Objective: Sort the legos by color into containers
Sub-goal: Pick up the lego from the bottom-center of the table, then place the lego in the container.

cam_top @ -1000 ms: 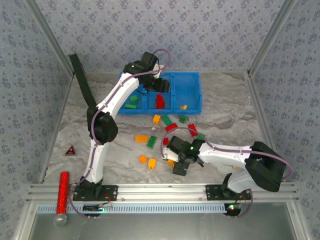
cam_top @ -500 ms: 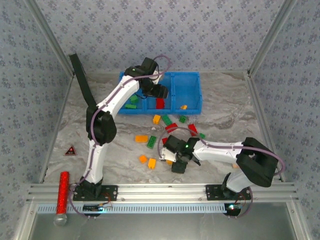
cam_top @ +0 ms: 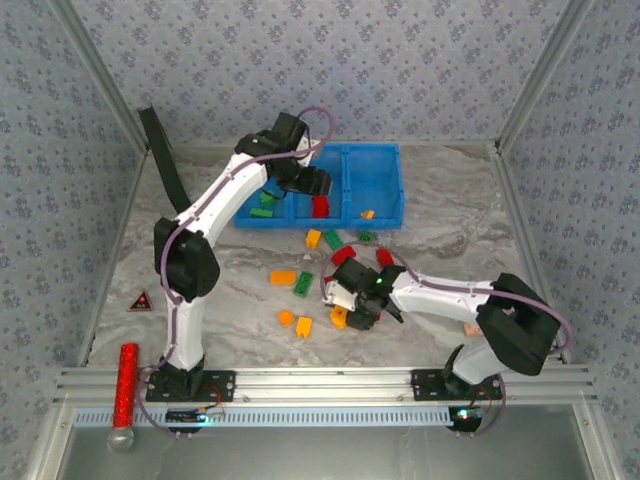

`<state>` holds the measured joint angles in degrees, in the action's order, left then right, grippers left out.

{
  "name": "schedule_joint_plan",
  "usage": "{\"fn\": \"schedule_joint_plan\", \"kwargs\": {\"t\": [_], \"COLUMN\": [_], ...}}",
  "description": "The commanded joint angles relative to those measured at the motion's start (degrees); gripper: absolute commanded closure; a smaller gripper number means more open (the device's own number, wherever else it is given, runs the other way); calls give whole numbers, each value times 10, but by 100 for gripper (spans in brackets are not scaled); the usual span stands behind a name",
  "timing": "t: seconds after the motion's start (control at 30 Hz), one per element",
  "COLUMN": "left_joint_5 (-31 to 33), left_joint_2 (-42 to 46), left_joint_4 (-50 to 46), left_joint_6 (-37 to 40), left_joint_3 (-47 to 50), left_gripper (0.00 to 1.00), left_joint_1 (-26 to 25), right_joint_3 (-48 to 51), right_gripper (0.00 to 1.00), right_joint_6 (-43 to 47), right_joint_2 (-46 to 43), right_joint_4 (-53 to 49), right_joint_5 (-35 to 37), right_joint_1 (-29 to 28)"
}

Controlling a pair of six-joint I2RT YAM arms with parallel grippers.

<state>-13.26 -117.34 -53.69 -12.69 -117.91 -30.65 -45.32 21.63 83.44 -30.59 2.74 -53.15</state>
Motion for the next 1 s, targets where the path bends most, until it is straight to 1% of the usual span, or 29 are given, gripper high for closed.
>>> {"fn": "schedule_joint_plan", "kwargs": {"t": [0.0, 0.07, 0.23, 0.4, 0.5, 0.63, 0.73, 0.8, 0.87, 0.97], "left_joint_5": [4, 4, 1, -17, -20, -38, -45, -45, -47, -55], "left_joint_2": [46, 57, 76, 111, 137, 175, 207, 229, 249, 276], "left_joint_4": [14, 21, 25, 36, 36, 40, 44, 44, 42, 35], "left_joint_6": [9, 6, 2, -5, -8, -15, -18, -19, -20, -24], "left_joint_3": [13, 25, 45, 80, 97, 126, 158, 178, 197, 227], "left_gripper": [34, 34, 34, 33, 33, 33, 33, 32, 32, 32], "left_joint_1": [2, 3, 6, 14, 25, 40, 45, 45, 45, 45], "right_joint_3": [-29, -37, -53, -61, -79, -121, -173, -205, -226, -291], "right_gripper": [81, 83, 83, 84, 85, 83, 84, 84, 84, 84], "right_joint_6": [-9, -15, -40, -68, -102, -159, -225, -261, -279, -281], "right_joint_2": [-44, -66, -122, -167, -170, -142, -99, -68, -43, 16], "right_joint_4": [-33, -36, -36, -19, -7, -1, -10, -5, 7, -2], "right_joint_5": [-32, -56, -126, -206, -248, -262, -244, -262, -268, -254], "right_joint_1": [20, 37, 83, 163, 221, 290, 340, 375, 393, 399]}}
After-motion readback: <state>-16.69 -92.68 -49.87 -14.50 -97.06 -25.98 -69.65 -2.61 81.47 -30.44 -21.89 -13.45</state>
